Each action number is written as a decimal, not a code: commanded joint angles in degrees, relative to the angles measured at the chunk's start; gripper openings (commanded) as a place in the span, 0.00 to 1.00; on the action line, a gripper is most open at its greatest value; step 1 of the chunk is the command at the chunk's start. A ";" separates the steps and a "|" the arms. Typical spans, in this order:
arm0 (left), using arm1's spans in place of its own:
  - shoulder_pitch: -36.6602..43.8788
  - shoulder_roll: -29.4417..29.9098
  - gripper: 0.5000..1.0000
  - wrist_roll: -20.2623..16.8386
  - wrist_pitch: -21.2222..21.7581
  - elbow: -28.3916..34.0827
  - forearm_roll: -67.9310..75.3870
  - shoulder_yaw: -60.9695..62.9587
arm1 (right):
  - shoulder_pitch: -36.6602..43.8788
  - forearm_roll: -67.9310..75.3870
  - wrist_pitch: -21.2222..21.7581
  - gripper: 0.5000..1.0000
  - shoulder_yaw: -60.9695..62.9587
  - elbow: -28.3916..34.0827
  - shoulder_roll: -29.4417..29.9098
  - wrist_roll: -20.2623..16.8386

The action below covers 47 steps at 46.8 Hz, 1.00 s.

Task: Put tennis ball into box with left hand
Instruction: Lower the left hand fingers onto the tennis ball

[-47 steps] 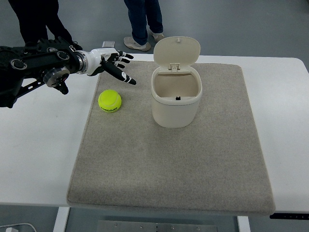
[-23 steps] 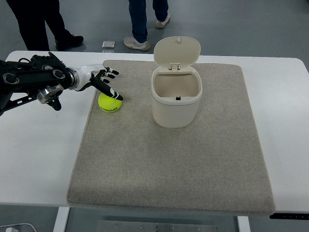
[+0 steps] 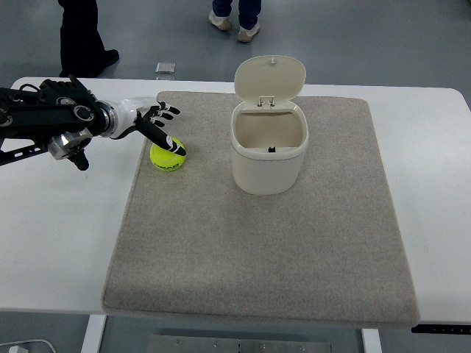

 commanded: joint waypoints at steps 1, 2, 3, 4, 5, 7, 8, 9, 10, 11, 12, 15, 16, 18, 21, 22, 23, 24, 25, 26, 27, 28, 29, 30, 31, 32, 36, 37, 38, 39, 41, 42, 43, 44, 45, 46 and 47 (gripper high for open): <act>-0.04 0.12 0.98 0.00 0.14 -0.37 -0.10 0.30 | 0.00 0.00 0.00 0.88 0.00 0.00 0.00 0.00; -0.04 0.12 0.98 0.00 0.14 -0.37 -0.10 0.30 | 0.00 0.00 0.00 0.88 0.00 0.00 0.00 0.00; -0.04 0.12 0.98 0.00 0.14 -0.46 -0.10 0.39 | 0.00 0.00 0.00 0.88 0.00 0.00 0.00 0.00; -0.04 0.12 0.98 0.00 0.14 -0.46 -0.19 0.39 | 0.00 0.00 0.00 0.88 0.00 0.00 0.00 0.00; -0.04 0.12 0.98 0.00 0.14 -0.46 -0.19 0.56 | 0.00 0.08 0.00 0.88 0.00 -0.09 0.00 0.00; -0.22 0.12 0.98 0.00 0.14 -0.46 -0.36 0.83 | 0.00 0.00 0.00 0.88 0.00 0.00 0.00 0.00; -0.31 0.12 0.98 0.00 0.14 -0.64 -0.36 0.92 | 0.00 0.00 0.00 0.88 0.00 0.00 0.00 0.00; -0.40 0.12 0.98 0.00 0.14 -0.72 -0.45 0.92 | 0.00 0.00 0.00 0.88 0.00 0.00 0.00 0.00; -0.40 0.12 0.98 0.00 0.14 -0.81 -0.45 0.92 | 0.00 0.00 0.00 0.88 0.00 0.00 0.00 0.00; -0.40 0.12 0.98 0.00 0.14 -0.81 -0.54 0.92 | 0.00 0.00 0.00 0.88 0.00 0.00 0.00 0.00; -0.40 0.12 0.98 0.00 0.14 -0.81 -0.54 0.92 | 0.00 0.00 0.00 0.88 0.00 0.00 0.00 0.00; -0.40 0.12 0.98 0.00 0.14 -0.81 -0.54 0.92 | 0.00 0.00 0.00 0.88 0.00 0.00 0.00 0.00; -0.31 0.12 0.98 0.00 0.14 -0.81 -0.54 0.92 | 0.00 0.00 0.00 0.88 0.00 0.00 0.00 0.00; -0.31 0.12 0.98 0.00 0.14 -0.81 -0.54 0.92 | 0.00 0.00 0.00 0.88 0.00 0.00 0.00 0.00; -0.13 0.03 0.98 -0.17 0.14 -0.73 -0.45 0.92 | 0.00 0.00 0.00 0.88 0.00 0.00 0.00 0.00; -0.05 0.03 0.98 -0.17 0.14 -0.73 -0.45 0.92 | 0.00 0.00 0.00 0.88 0.00 0.00 0.00 0.00; -0.04 0.03 0.98 -0.26 0.14 -0.73 -0.36 0.92 | 0.00 0.00 0.00 0.88 0.00 0.00 0.00 0.00; 0.04 0.03 0.97 -0.52 0.14 -0.73 -0.19 0.83 | 0.00 0.00 0.00 0.88 0.00 0.00 0.00 0.00; 0.13 0.03 0.97 -0.78 0.14 -0.73 -0.10 0.83 | 0.00 0.00 0.00 0.88 0.00 0.00 0.00 0.00; 0.22 -0.06 0.97 -0.87 0.14 -0.73 -0.01 0.83 | 0.00 0.00 0.00 0.88 0.00 0.00 0.00 0.00; 0.22 0.03 0.96 -0.96 0.23 -0.64 -0.01 0.83 | 0.00 0.00 0.00 0.88 0.00 0.00 0.00 0.00; 0.31 0.03 0.96 -1.05 0.32 -0.64 0.08 0.83 | 0.00 0.08 0.00 0.88 0.00 0.00 0.00 0.00; 0.31 0.03 0.95 -1.22 0.41 -0.64 0.08 0.83 | 0.00 0.00 0.00 0.88 0.00 0.00 0.00 0.00; 0.31 0.03 0.95 -1.40 0.49 -0.64 0.08 0.83 | 0.00 0.00 0.00 0.88 0.00 0.00 0.00 0.00; 0.39 0.12 0.95 -1.75 0.50 -0.64 0.16 0.83 | 0.00 0.00 0.00 0.88 0.00 -0.09 0.00 0.00; 0.31 0.12 0.95 -2.19 0.50 -0.64 0.16 0.92 | 0.00 0.00 0.00 0.88 0.00 0.00 0.00 0.00; 0.40 0.21 0.95 -4.73 0.50 -0.64 0.16 0.92 | 0.00 0.00 0.00 0.88 0.00 0.00 0.00 0.00; 0.40 0.21 0.95 -5.35 0.58 -0.64 0.16 0.92 | 0.00 0.00 0.00 0.88 0.00 0.00 0.00 0.00; 0.40 0.29 0.95 -5.79 0.58 -0.64 0.16 1.01 | 0.00 0.00 0.00 0.88 0.00 0.00 0.00 0.00; 0.40 0.38 0.95 -5.97 0.50 -0.72 0.16 1.01 | 0.00 0.00 0.00 0.88 0.00 0.00 0.00 0.00; 0.31 0.56 0.95 -6.32 0.50 -0.99 0.16 1.09 | 0.00 0.00 0.00 0.88 0.00 0.00 0.00 0.00; 0.31 0.56 0.95 -6.32 0.50 -1.16 0.16 1.09 | 0.00 0.00 0.00 0.88 0.00 0.00 0.00 0.00; 0.31 0.64 0.95 -6.32 0.50 -1.43 0.16 1.09 | 0.00 0.00 0.00 0.88 0.00 0.00 0.00 0.00; 0.31 0.65 0.95 -6.32 0.50 -1.78 0.16 1.09 | 0.00 0.00 0.00 0.88 0.00 0.00 0.00 0.00; 0.22 0.82 0.95 -6.24 0.50 -2.13 0.16 1.09 | 0.00 0.00 0.00 0.88 0.00 0.00 0.00 0.00; 0.22 0.82 0.95 -6.06 0.50 -2.39 0.16 1.18 | 0.00 0.00 0.00 0.88 0.00 0.00 0.00 0.00; 0.13 0.91 0.95 -5.80 0.50 -2.74 0.16 1.36 | 0.00 0.00 0.00 0.88 0.00 -0.09 0.00 0.00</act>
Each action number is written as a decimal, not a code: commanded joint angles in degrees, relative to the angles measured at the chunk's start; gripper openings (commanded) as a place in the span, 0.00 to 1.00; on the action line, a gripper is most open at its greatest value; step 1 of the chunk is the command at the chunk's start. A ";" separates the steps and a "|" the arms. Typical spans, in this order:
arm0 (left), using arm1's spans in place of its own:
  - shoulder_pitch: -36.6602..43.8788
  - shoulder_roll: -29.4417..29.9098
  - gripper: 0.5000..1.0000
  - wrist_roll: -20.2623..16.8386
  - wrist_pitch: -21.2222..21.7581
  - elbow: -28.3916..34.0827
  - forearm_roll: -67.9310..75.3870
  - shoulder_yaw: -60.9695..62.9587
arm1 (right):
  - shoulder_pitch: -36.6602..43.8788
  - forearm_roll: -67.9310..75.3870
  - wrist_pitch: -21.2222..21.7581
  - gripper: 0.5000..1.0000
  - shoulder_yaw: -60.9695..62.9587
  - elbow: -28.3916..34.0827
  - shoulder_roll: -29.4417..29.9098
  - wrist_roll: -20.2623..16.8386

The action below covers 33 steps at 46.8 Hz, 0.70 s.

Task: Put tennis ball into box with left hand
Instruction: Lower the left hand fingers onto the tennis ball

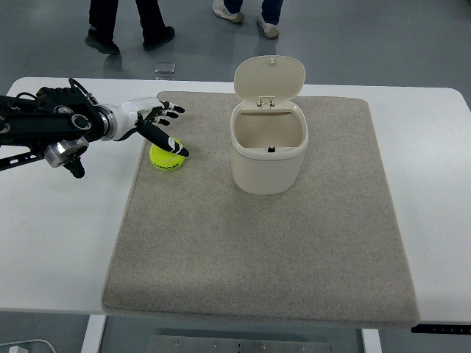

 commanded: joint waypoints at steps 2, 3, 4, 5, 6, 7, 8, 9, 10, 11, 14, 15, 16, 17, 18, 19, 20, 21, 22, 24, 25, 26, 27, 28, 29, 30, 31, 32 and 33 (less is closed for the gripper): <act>-0.39 0.56 0.95 0.86 -0.05 -1.42 -0.01 1.07 | 0.00 0.00 0.00 0.88 0.00 0.00 0.00 0.00; -0.57 0.73 0.95 1.04 0.04 -1.68 -0.01 1.60 | 0.00 0.00 0.00 0.88 0.00 -0.08 0.00 0.00; -0.66 0.82 0.95 1.30 0.04 -1.95 -0.10 1.95 | 0.00 0.00 0.00 0.88 0.00 0.00 0.00 0.00; -0.66 0.91 0.95 1.65 0.13 -2.04 -0.10 2.22 | 0.00 0.00 0.00 0.88 0.00 0.00 0.00 0.00; -0.66 0.91 0.95 1.92 0.13 -2.13 -0.10 2.48 | 0.00 0.00 0.00 0.88 0.00 0.00 0.00 0.00; -0.66 1.00 0.95 2.27 0.13 -2.13 -0.10 2.66 | 0.00 0.00 0.00 0.88 0.00 0.00 0.00 0.00; -0.66 1.08 0.95 2.53 0.13 -2.04 -0.19 2.92 | 0.00 0.00 0.00 0.88 0.00 0.00 0.00 0.00; -0.66 1.26 0.95 2.71 0.13 -2.04 -0.19 3.27 | 0.00 0.08 0.00 0.88 0.00 0.00 0.00 0.00; -0.66 1.52 0.95 2.89 0.13 -1.95 -0.19 3.71 | 0.00 0.00 0.00 0.88 0.00 0.00 0.00 0.00; -0.66 1.78 0.95 2.89 0.13 -1.86 -0.19 4.06 | 0.00 0.00 0.00 0.88 0.00 0.00 0.00 0.00; -0.66 2.31 0.95 2.80 0.21 -1.60 -0.19 4.59 | 0.00 0.00 0.00 0.88 0.00 0.00 0.00 0.00; -0.66 2.40 0.95 2.80 0.21 -1.51 -0.19 4.59 | 0.00 0.00 0.00 0.88 0.00 0.00 0.00 0.00; -0.66 2.40 0.95 2.80 0.21 -1.34 -0.19 4.59 | 0.00 0.00 0.00 0.88 0.00 0.00 0.00 0.00; -0.66 2.49 0.95 2.80 0.30 -1.25 -0.19 4.59 | 0.00 0.08 0.00 0.88 0.00 0.00 0.00 0.00; -0.66 2.58 0.95 2.89 0.22 -0.99 -0.19 4.59 | 0.00 0.00 0.00 0.88 0.00 0.00 0.00 0.00; -0.66 2.49 0.95 2.80 0.30 -0.64 -0.19 4.51 | 0.00 0.00 0.00 0.88 0.00 0.00 0.00 0.00; -0.66 2.40 0.95 2.80 0.30 -0.37 -0.19 4.50 | 0.00 0.00 0.00 0.88 0.00 0.00 0.00 0.00; -0.66 2.23 0.95 2.80 0.30 -0.11 -0.19 4.42 | 0.00 0.00 0.00 0.88 0.00 0.00 0.00 0.00; -0.66 2.14 0.95 2.71 0.30 0.16 -0.19 4.33 | 0.00 0.00 0.00 0.88 0.00 0.00 0.00 0.00; -0.66 1.96 0.95 2.71 0.30 0.42 -0.19 4.15 | 0.00 0.00 0.00 0.88 0.00 0.00 0.00 0.00; -0.74 1.88 0.95 2.71 0.30 0.42 -0.19 4.15 | 0.00 0.00 0.00 0.88 0.00 0.00 0.00 0.00; -0.83 1.79 0.95 2.71 0.39 0.42 -0.28 4.07 | 0.00 0.00 0.00 0.88 0.00 0.00 0.00 0.00; -0.83 1.70 0.95 2.71 0.39 0.42 -0.19 4.07 | 0.00 0.00 0.00 0.88 0.00 -0.08 0.00 0.00; -0.83 1.70 0.95 2.71 0.39 0.42 -0.19 4.07 | 0.00 0.00 0.00 0.88 0.00 0.00 0.00 0.00; -0.83 1.61 0.95 2.63 0.48 0.42 -0.28 4.07 | 0.00 0.00 0.00 0.88 0.00 0.00 0.00 0.00; -0.92 1.70 0.95 2.62 0.39 0.42 -0.28 4.07 | 0.00 0.00 0.00 0.88 0.00 0.00 0.00 0.00; -0.92 1.61 0.96 2.62 0.48 0.42 -0.28 4.07 | 0.00 0.00 0.00 0.88 0.00 0.00 0.00 0.00; -1.10 1.61 0.96 2.54 0.48 0.42 -0.28 3.98 | 0.00 0.00 0.00 0.88 0.00 -0.08 0.00 0.00; -1.10 1.44 0.96 2.54 0.48 0.51 -0.28 3.98 | 0.00 0.08 0.00 0.88 0.00 0.00 0.00 0.00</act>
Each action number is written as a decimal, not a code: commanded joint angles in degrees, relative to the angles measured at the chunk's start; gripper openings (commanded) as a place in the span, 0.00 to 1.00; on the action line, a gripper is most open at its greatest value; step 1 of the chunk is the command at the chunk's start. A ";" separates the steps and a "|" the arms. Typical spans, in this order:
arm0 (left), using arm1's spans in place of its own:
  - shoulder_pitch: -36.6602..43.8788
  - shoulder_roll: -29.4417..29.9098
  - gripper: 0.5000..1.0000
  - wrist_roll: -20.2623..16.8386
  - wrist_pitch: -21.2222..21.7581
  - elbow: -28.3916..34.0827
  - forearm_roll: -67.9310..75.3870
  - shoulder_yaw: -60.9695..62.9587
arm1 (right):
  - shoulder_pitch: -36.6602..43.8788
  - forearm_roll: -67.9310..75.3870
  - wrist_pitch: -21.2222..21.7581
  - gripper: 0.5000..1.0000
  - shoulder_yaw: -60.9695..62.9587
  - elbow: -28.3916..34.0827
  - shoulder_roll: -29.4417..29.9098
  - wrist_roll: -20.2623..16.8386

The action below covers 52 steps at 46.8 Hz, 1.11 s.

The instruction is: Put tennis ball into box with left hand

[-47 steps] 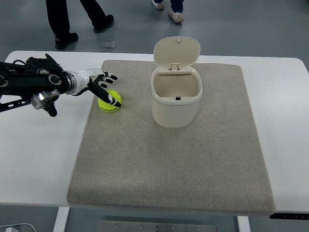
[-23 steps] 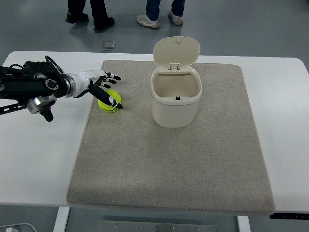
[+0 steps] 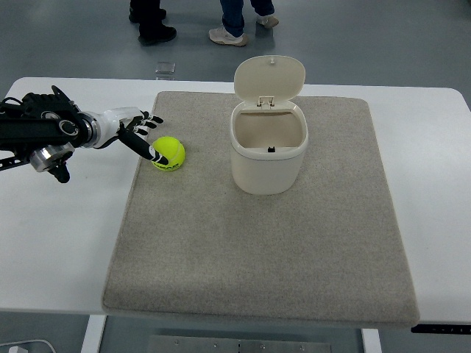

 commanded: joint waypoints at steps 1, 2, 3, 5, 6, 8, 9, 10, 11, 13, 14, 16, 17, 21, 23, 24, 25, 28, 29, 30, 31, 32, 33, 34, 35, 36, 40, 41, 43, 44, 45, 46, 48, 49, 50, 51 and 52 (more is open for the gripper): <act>-0.03 -0.39 0.96 -0.11 0.04 0.09 -0.03 -0.11 | 0.00 0.00 0.00 0.88 0.00 0.01 0.00 0.00; 0.06 -0.74 0.96 -0.02 -0.05 0.09 -0.03 -0.11 | 0.00 -0.01 0.00 0.88 0.00 0.01 0.00 0.00; 0.15 -1.00 0.96 -0.11 0.03 0.18 -0.03 -0.11 | 0.00 0.08 0.00 0.88 0.00 0.01 0.00 0.00; 0.23 -1.44 0.96 -0.02 0.04 0.44 -0.03 -0.11 | 0.00 -0.01 0.00 0.88 0.00 0.01 0.00 0.00; 0.32 -1.70 0.96 -0.02 0.04 0.61 -0.03 -0.11 | 0.00 -0.01 0.00 0.88 0.00 -0.08 0.00 0.00; 0.50 -1.97 0.97 -0.02 0.04 0.97 -0.03 -0.11 | 0.00 -0.01 0.00 0.88 0.00 0.01 0.00 0.00; 0.50 -2.06 0.97 -0.02 0.04 1.14 -0.03 -0.11 | 0.00 -0.01 0.00 0.88 0.00 0.01 0.00 0.00; 0.59 -2.23 0.97 -0.02 0.04 1.32 -0.03 -0.11 | 0.00 -0.01 0.00 0.88 0.00 0.01 0.00 0.00; 0.59 -2.41 0.97 -0.02 0.04 1.41 -0.03 -0.11 | 0.00 -0.01 0.00 0.88 0.00 0.01 0.00 0.00; 0.67 -2.85 0.97 -0.02 0.04 1.49 -0.12 -0.11 | 0.00 -0.01 0.00 0.88 0.00 0.01 0.00 0.00; 0.68 -3.02 0.97 -0.02 0.04 1.58 -0.12 -0.11 | 0.00 -0.01 0.00 0.88 0.00 0.01 0.00 0.00; 0.68 -3.37 0.97 -0.02 0.04 1.93 -0.12 -0.11 | 0.00 -0.01 0.00 0.88 0.00 0.01 0.00 0.00; 0.68 -3.38 0.97 -0.02 0.04 2.02 -0.12 -0.19 | 0.00 -0.01 0.00 0.88 0.00 0.01 0.00 0.00; 0.76 -3.90 0.97 -0.11 0.04 2.46 -0.12 -0.28 | 0.00 -0.01 0.00 0.88 0.00 0.01 0.00 0.00; 0.76 -4.25 0.97 -0.11 0.04 2.64 -0.21 -0.28 | 0.00 -0.01 0.00 0.88 0.00 0.01 0.00 0.00; 0.76 -4.52 0.97 -0.11 0.04 2.72 -0.21 -0.28 | 0.00 -0.01 0.00 0.88 0.00 0.01 0.00 0.00; 0.76 -4.69 0.97 -0.11 0.04 2.81 -0.21 -0.28 | 0.00 -0.01 0.00 0.88 0.00 0.01 0.00 0.00; 0.76 -5.05 0.97 -0.02 0.04 2.81 -0.38 -0.28 | 0.00 -0.01 0.00 0.88 0.00 0.01 0.00 0.00; 0.68 -5.13 0.97 -0.11 0.04 2.81 -0.47 -0.28 | 0.00 -0.01 0.00 0.88 0.00 -0.08 0.00 0.00; 0.68 -5.13 0.97 -0.02 0.04 2.73 -0.47 -0.28 | 0.00 -0.01 0.00 0.88 0.00 0.01 0.00 0.00; 0.68 -5.13 0.97 -0.02 0.04 2.64 -0.47 -0.28 | 0.00 -0.01 0.00 0.88 0.00 -0.08 0.00 0.00; 0.76 -5.31 0.97 -0.02 0.04 2.64 -0.56 -0.28 | 0.00 -0.01 0.00 0.88 0.00 0.01 0.00 0.00; 0.85 -5.48 0.97 -0.02 0.04 2.55 -0.56 -0.28 | 0.00 -0.01 0.00 0.88 0.00 0.01 0.00 0.00; 0.85 -5.49 0.97 -0.02 0.04 2.55 -0.56 -0.28 | 0.00 -0.01 0.00 0.88 0.00 0.01 0.00 0.00; 0.85 -5.49 0.97 -0.02 0.04 2.55 -0.56 -0.28 | 0.00 -0.01 0.00 0.88 0.00 0.01 0.00 0.00; 0.94 -5.49 0.97 -0.02 0.04 2.55 -0.56 -0.28 | 0.00 -0.01 0.00 0.88 0.00 0.01 0.00 0.00; 1.11 -5.49 0.97 -0.02 0.04 2.46 -0.47 -0.20 | 0.00 -0.01 0.00 0.88 0.00 0.01 0.00 0.00; 1.11 -5.49 0.97 -0.02 0.04 2.46 -0.47 -0.20 | 0.00 -0.01 0.00 0.88 0.00 0.01 0.00 0.00; 1.11 -5.40 0.97 -0.02 0.04 2.46 -0.39 -0.11 | 0.00 -0.01 0.00 0.88 0.00 0.01 0.00 0.00; 1.11 -5.40 0.97 0.07 0.04 2.46 -0.39 -0.02 | 0.00 -0.01 0.00 0.88 0.00 0.01 0.00 0.00; 1.11 -5.40 0.97 0.07 0.04 2.46 -0.21 -0.02 | 0.00 -0.01 0.00 0.88 0.00 0.01 0.00 0.00; 1.11 -5.31 0.98 0.07 0.04 2.46 -0.12 0.07 | 0.00 -0.01 0.00 0.88 0.00 0.01 0.00 0.00; 1.11 -5.22 0.98 0.15 0.04 2.46 0.05 0.16 | 0.00 -0.01 0.00 0.88 0.00 0.01 0.00 0.00; 1.11 -5.22 0.98 0.15 0.04 2.46 0.05 0.24 | 0.00 -0.01 0.00 0.88 0.00 0.01 0.00 0.00; 1.11 -5.22 0.98 0.15 0.04 2.46 0.05 0.24 | 0.00 -0.01 0.00 0.88 0.00 0.01 0.00 0.00; 1.11 -5.13 0.98 0.15 0.04 2.46 0.14 0.24 | 0.00 -0.01 0.00 0.88 0.00 0.01 0.00 0.00; 1.11 -5.13 0.98 0.15 0.04 2.46 0.14 0.24 | 0.00 -0.01 0.00 0.88 0.00 0.01 0.00 0.00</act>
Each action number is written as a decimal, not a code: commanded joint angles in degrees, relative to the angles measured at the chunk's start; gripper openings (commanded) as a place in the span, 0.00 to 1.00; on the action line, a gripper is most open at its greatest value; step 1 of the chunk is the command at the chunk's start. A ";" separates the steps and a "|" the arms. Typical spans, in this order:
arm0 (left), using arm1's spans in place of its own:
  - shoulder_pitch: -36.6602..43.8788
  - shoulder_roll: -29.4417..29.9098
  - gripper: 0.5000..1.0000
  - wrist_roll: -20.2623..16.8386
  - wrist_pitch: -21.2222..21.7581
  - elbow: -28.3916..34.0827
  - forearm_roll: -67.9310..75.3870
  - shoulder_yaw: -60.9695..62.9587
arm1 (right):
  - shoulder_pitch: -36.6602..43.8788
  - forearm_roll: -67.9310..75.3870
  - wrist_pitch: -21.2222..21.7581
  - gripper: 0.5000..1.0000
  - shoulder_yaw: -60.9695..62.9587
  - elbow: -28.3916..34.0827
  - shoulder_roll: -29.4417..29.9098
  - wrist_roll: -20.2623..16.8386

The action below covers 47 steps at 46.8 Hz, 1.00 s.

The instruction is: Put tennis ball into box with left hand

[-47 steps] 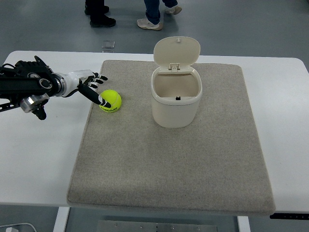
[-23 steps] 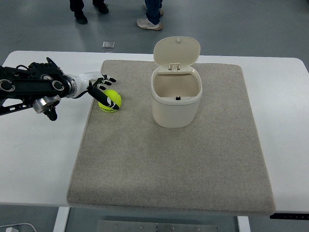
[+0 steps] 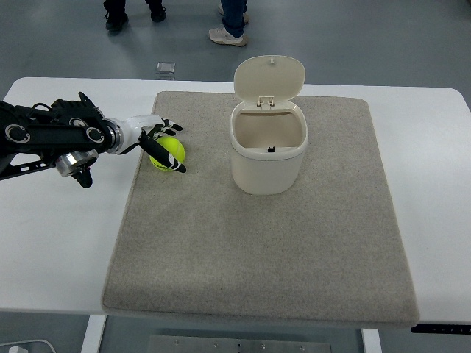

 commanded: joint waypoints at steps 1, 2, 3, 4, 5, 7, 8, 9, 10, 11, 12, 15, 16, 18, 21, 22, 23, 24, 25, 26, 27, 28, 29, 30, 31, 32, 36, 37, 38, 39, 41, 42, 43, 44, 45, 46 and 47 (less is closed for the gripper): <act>0.01 0.19 0.98 0.10 0.00 0.09 0.12 0.04 | 0.00 -0.01 0.00 0.88 0.00 -0.09 0.00 0.00; -0.08 0.19 0.98 0.10 0.00 0.09 0.12 0.13 | 0.00 -0.01 0.00 0.88 0.00 0.00 0.00 0.00; -0.08 0.19 0.98 0.19 -0.09 0.09 0.21 0.21 | 0.00 -0.01 0.00 0.88 0.00 0.00 0.00 0.00; -0.08 0.10 0.98 0.19 -0.09 0.18 0.21 0.21 | 0.00 -0.01 0.00 0.88 0.00 0.00 0.00 0.00; -0.08 0.10 0.98 0.19 -0.01 0.26 0.21 0.30 | 0.00 -0.01 0.00 0.88 0.00 0.00 0.00 0.00; -0.17 0.10 0.98 0.28 -0.09 0.44 0.21 0.39 | 0.00 -0.01 0.00 0.88 0.00 0.00 0.00 0.00; -0.17 0.10 0.98 0.28 -0.09 0.53 0.21 0.48 | 0.00 -0.01 0.00 0.88 0.00 0.00 0.00 0.00; -0.17 0.10 0.98 0.28 -0.09 0.70 0.21 0.56 | 0.00 -0.01 0.00 0.88 0.00 0.00 0.00 0.00; -0.08 0.10 0.98 0.28 -0.09 0.79 0.21 0.57 | 0.00 -0.01 0.00 0.88 0.00 0.00 0.00 0.00; -0.08 0.10 0.98 0.28 -0.09 0.97 0.21 0.57 | 0.00 -0.01 0.00 0.88 0.00 0.00 0.00 0.00; -0.08 0.02 0.98 0.28 -0.09 1.14 0.21 0.57 | 0.00 -0.01 0.00 0.88 0.00 0.00 0.00 0.00; -0.08 0.01 0.98 0.37 -0.09 1.23 0.21 0.65 | 0.00 -0.01 0.00 0.88 0.00 0.00 0.00 0.00; -0.08 0.01 0.98 0.37 -0.09 1.23 0.21 0.65 | 0.00 -0.01 0.00 0.88 0.00 0.00 0.00 0.00; -0.17 0.01 0.98 0.54 -0.09 1.32 0.21 0.65 | 0.00 -0.01 0.00 0.88 0.00 0.00 0.00 0.00; -0.17 0.01 0.98 1.24 -0.09 1.41 0.21 0.65 | 0.00 -0.01 0.00 0.88 0.00 -0.09 0.00 0.00; -0.17 -0.07 0.98 1.42 -0.09 1.41 0.21 0.65 | 0.00 -0.01 0.00 0.88 0.00 0.00 0.00 0.00; -0.17 -0.07 0.98 1.51 -0.09 1.41 0.21 0.65 | 0.00 -0.01 0.00 0.88 0.00 -0.09 0.00 0.00; -0.17 -0.07 0.98 1.51 -0.09 1.41 0.21 0.57 | 0.00 -0.01 0.00 0.88 0.00 0.00 0.00 0.00; -0.17 -0.25 0.98 1.51 -0.09 1.41 0.21 0.65 | 0.00 -0.01 0.00 0.88 0.00 0.00 0.00 0.00; -0.08 -0.25 0.98 1.51 -0.09 1.32 0.21 0.57 | 0.00 -0.01 0.00 0.88 0.00 0.00 0.00 0.00; -0.17 -0.25 0.98 1.51 -0.09 1.32 0.21 0.57 | 0.00 0.08 0.00 0.88 0.00 0.00 0.00 0.00; -0.17 -0.25 0.98 1.51 -0.09 1.32 0.21 0.57 | 0.00 -0.01 0.00 0.88 0.00 0.00 0.00 0.00; -0.17 -0.25 0.98 1.51 -0.09 1.32 0.21 0.57 | 0.00 -0.01 0.00 0.88 0.00 0.00 0.00 0.00; -0.17 -0.25 0.98 1.60 -0.09 1.32 0.21 0.57 | 0.00 -0.01 0.00 0.88 0.00 0.00 0.00 0.00; -0.17 -0.25 0.98 1.60 -0.09 1.32 0.21 0.57 | 0.00 -0.01 0.00 0.88 0.00 0.00 0.00 0.00; -0.08 -0.25 0.98 1.60 -0.09 1.32 0.21 0.57 | 0.00 -0.01 0.00 0.88 0.00 0.00 0.00 0.00; 0.01 -0.25 0.98 1.51 -0.09 1.41 0.21 0.57 | 0.00 -0.01 0.00 0.88 0.00 0.00 0.00 0.00; 0.01 -0.25 0.98 1.51 -0.01 1.41 0.21 0.48 | 0.00 -0.01 0.00 0.88 0.00 0.00 0.00 0.00; 0.01 -0.25 0.98 1.51 0.00 1.41 0.12 0.48 | 0.00 -0.01 0.00 0.88 0.00 0.00 0.00 0.00; 0.01 -0.25 0.98 1.51 0.00 1.41 0.12 0.48 | 0.00 -0.01 0.00 0.88 0.00 0.00 0.00 0.00; 0.01 -0.34 0.98 1.51 0.00 1.41 0.12 0.39 | 0.00 -0.01 0.00 0.88 0.00 0.00 0.00 0.00; -0.08 -0.34 0.98 1.51 0.00 1.41 0.12 0.39 | 0.00 -0.01 0.00 0.88 0.00 0.00 0.00 0.00; -0.08 -0.34 0.98 1.51 0.00 1.41 0.12 0.39 | 0.00 -0.01 0.00 0.88 0.00 -0.09 0.00 0.00; -0.25 -0.34 0.98 1.51 0.00 1.32 0.12 0.30 | 0.00 -0.01 0.00 0.88 0.00 0.00 0.00 0.00; -0.34 -0.34 0.98 1.51 0.00 1.23 0.12 0.21 | 0.00 -0.01 0.00 0.88 0.00 0.00 0.00 0.00; -0.43 -0.34 0.98 1.51 0.00 1.15 0.12 0.21 | 0.00 -0.01 0.00 0.88 0.00 0.00 0.00 0.00; -0.61 -0.34 0.98 1.51 0.00 1.06 0.12 0.13 | 0.00 -0.01 0.00 0.88 0.00 0.00 0.00 0.00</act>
